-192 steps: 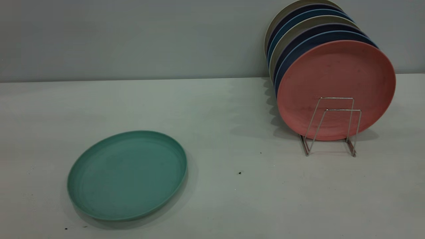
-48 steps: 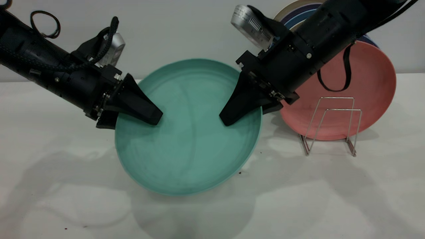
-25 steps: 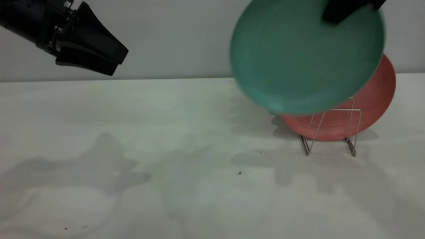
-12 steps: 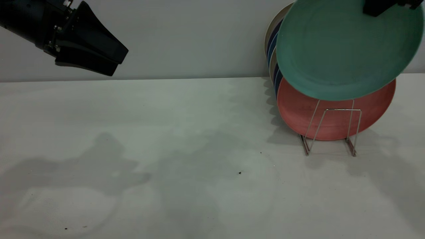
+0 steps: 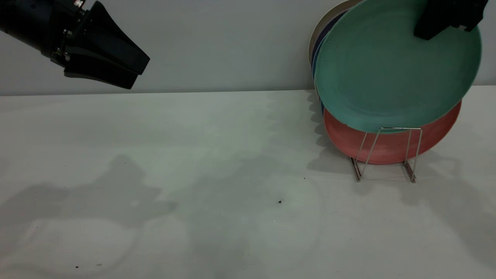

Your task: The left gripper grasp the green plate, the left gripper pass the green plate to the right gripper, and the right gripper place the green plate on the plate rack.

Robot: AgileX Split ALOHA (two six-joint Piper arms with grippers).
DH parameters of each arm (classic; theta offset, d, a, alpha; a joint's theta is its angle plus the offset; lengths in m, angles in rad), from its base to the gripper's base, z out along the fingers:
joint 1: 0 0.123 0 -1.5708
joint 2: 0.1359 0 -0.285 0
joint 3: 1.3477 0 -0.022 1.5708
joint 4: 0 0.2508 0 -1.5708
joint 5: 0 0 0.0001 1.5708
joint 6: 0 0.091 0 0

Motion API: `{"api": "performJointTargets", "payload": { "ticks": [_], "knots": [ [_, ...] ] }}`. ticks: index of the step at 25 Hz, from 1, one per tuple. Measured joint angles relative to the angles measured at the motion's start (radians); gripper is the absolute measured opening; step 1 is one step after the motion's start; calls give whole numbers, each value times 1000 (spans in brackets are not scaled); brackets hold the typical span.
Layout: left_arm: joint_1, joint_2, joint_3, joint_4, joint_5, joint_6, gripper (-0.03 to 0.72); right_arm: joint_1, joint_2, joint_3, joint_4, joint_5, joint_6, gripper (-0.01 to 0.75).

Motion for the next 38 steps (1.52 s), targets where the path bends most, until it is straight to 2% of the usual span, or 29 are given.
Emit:
{"api": "performJointTargets", "payload": {
  "ticks": [9,13,15,20,23,26,31,36,38],
  "knots": [
    [0,0,0,1,0,-4,591,0,46,0,12,0,0,120],
    [0,0,0,2,0,-4,591,0,46,0,19,1,13,144],
    [0,0,0,2,0,-4,591,0,46,0,24,13,30,187],
    [0,0,0,2,0,-4,591,0,45,0,27,27,60,351],
    [0,0,0,2,9,-5,591,0,28,0,27,45,84,404],
    [0,-8,0,5,28,-13,591,0,-27,0,27,103,106,416],
    [0,-97,-24,70,54,-87,591,0,-188,0,29,296,238,417],
    [0,-295,-55,185,77,-273,591,0,-385,0,4,528,555,417],
    [0,-395,-56,246,92,-356,591,0,-455,1,-29,565,703,417]
  ]
}}
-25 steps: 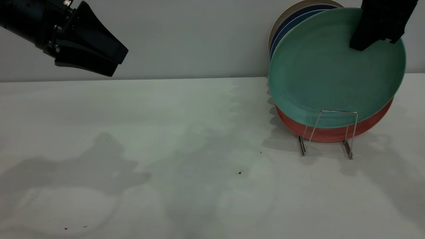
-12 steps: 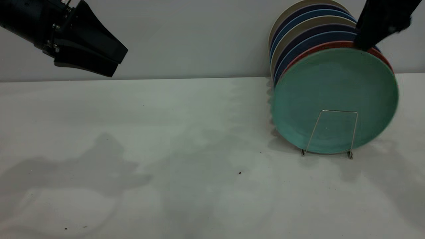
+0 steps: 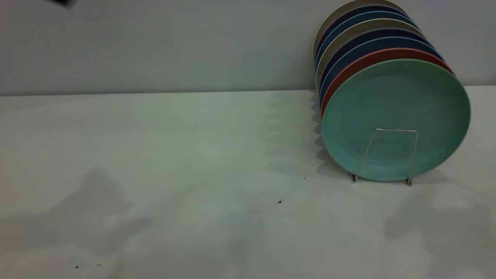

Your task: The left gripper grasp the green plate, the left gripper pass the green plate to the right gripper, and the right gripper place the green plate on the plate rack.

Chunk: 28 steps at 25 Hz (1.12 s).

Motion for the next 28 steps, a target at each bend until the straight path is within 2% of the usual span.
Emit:
{"api": "performJointTargets", "payload": {
  "ticks": [4,11,14,20,23,28],
  "knots": [
    [0,-218,-1,159,34,-164,591,0,-140,64,-22,9,217,417],
    [0,-486,-2,500,39,-452,591,0,-400,353,-44,15,343,417],
    [0,-562,33,597,39,-569,591,0,-506,507,-52,15,395,417],
    [0,-668,276,629,39,-631,590,0,-708,802,-104,11,490,417],
    [0,-715,412,632,39,-634,590,0,-799,884,-118,-24,520,417],
    [0,-814,577,636,39,-623,590,0,-905,924,-141,-105,528,417]
  ]
}}
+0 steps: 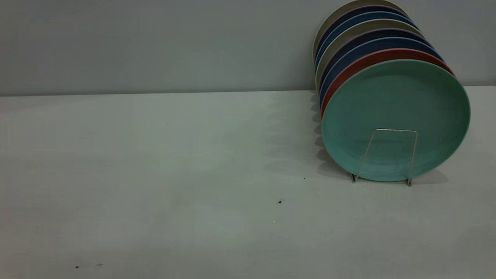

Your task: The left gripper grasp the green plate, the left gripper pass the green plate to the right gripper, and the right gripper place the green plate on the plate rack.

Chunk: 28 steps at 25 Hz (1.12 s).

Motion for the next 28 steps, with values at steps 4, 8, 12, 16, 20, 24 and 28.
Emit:
{"api": "performJointTargets", "payload": {
  "ticks": [4,8,12,16,20,24,28],
  "knots": [
    [0,-81,77,33,-1,27,590,0,-18,13,-3,-2,0,417],
    [0,-155,135,58,-25,33,590,0,-22,13,-3,-2,0,417],
    [0,-208,208,60,-80,33,590,0,-22,13,-3,-2,0,417],
    [0,-240,239,60,-64,33,590,0,-22,13,-3,-2,0,417],
    [0,-283,241,49,-62,30,590,0,-22,13,-3,-2,0,417],
    [0,-331,241,48,-61,30,590,-2,-49,13,-3,-2,0,417],
    [0,-363,241,48,-59,30,590,-68,-150,13,-2,-2,0,417]
  ]
}}
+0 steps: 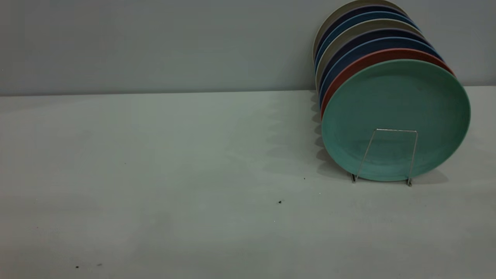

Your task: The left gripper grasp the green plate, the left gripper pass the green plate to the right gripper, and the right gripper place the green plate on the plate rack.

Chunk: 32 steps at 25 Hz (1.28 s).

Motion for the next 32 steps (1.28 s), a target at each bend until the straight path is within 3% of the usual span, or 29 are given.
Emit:
{"api": "performJointTargets", "payload": {
  "ticks": [4,11,18,32],
  "knots": [
    [0,-33,0,0,0,0,590,-56,-133,0,0,2,0,417],
    [0,-112,0,0,4,0,590,-59,-341,0,1,14,0,417],
    [0,-358,0,0,21,0,590,-59,-344,0,1,18,0,417],
    [0,-369,-2,0,38,0,590,-59,-344,0,2,18,0,418]
  ]
}}
